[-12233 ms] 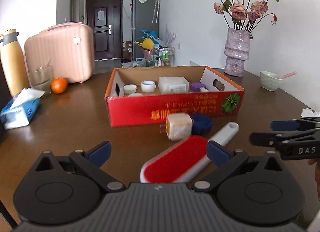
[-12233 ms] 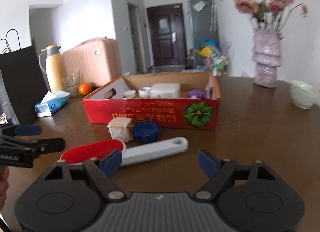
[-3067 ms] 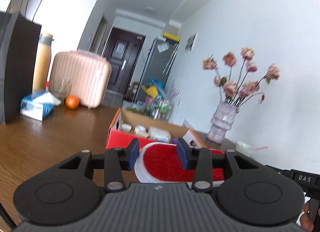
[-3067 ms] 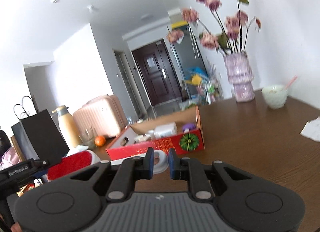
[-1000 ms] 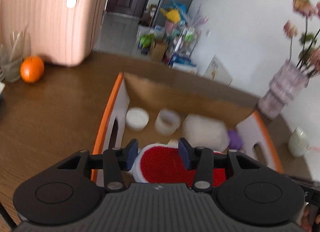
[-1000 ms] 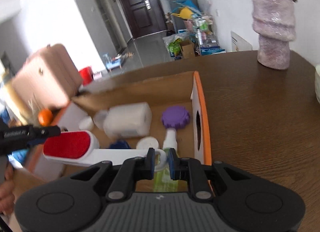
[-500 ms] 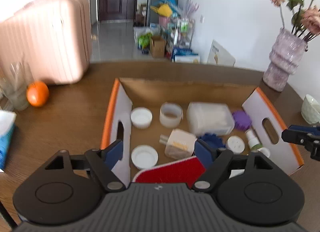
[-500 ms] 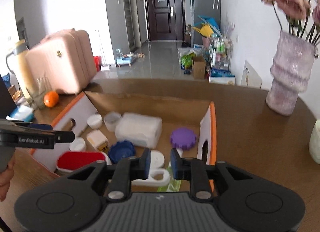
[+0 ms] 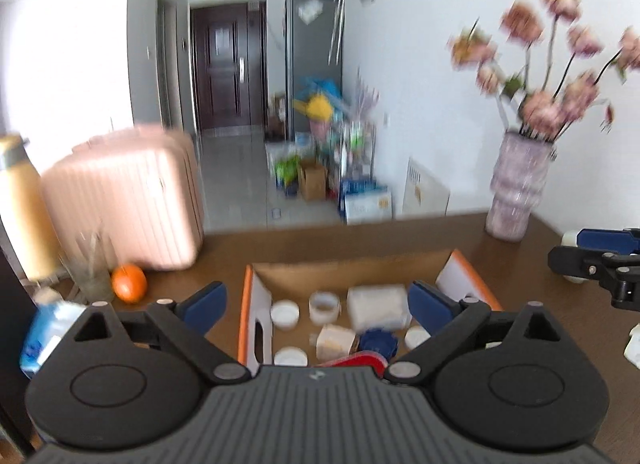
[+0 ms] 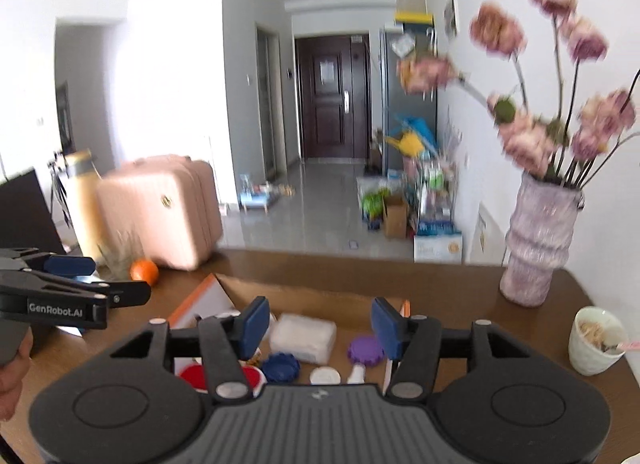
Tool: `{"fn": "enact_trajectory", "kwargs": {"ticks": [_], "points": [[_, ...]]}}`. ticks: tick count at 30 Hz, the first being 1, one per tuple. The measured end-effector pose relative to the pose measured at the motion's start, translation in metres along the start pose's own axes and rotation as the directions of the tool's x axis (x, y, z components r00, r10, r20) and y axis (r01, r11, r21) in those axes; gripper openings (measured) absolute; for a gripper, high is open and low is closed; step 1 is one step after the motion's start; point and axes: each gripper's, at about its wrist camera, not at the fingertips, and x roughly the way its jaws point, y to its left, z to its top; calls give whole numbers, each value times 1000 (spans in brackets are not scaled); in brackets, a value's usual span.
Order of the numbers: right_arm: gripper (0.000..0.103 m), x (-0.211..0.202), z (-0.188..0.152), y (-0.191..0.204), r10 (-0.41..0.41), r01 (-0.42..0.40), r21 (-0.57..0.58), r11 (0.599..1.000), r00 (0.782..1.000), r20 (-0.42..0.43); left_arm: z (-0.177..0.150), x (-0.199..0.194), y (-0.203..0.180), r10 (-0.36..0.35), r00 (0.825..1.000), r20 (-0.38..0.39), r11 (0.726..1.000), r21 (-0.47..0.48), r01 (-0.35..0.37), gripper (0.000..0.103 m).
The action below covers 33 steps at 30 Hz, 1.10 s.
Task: Organize rigid objects
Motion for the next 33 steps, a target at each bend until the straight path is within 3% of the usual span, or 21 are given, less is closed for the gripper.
{"fn": "enact_trajectory", "kwargs": {"ticks": [3, 5, 7, 15, 26, 30, 33], "points": [[58, -28, 2, 8, -5, 5, -3, 1000, 997, 78, 1, -33, -7, 18, 995, 101, 1000, 11, -19, 103], [66, -47, 1, 11, -14, 13, 3, 1000, 990, 139, 0, -53, -11, 30, 987, 161, 999, 10, -33, 103], [80, -60, -4, 15, -24, 24, 2, 1000, 980, 196, -3, -69, -12, 43, 978, 204, 999, 1, -44, 103], [91, -89, -38, 25, -48, 43, 21, 999, 930, 365, -30, -105, -14, 78, 949, 305, 997, -39, -69, 103], [91, -119, -55, 37, -38, 29, 30, 999, 933, 357, -48, -146, -10, 98, 936, 339, 995, -44, -88, 103], [91, -142, -83, 43, -17, 9, 23, 1000, 940, 340, -76, -167, -10, 116, 923, 366, 993, -41, -108, 103], [91, -159, -108, 48, -13, 7, 19, 1000, 945, 327, -108, -186, -12, 103, 924, 368, 995, -39, -96, 103]]}}
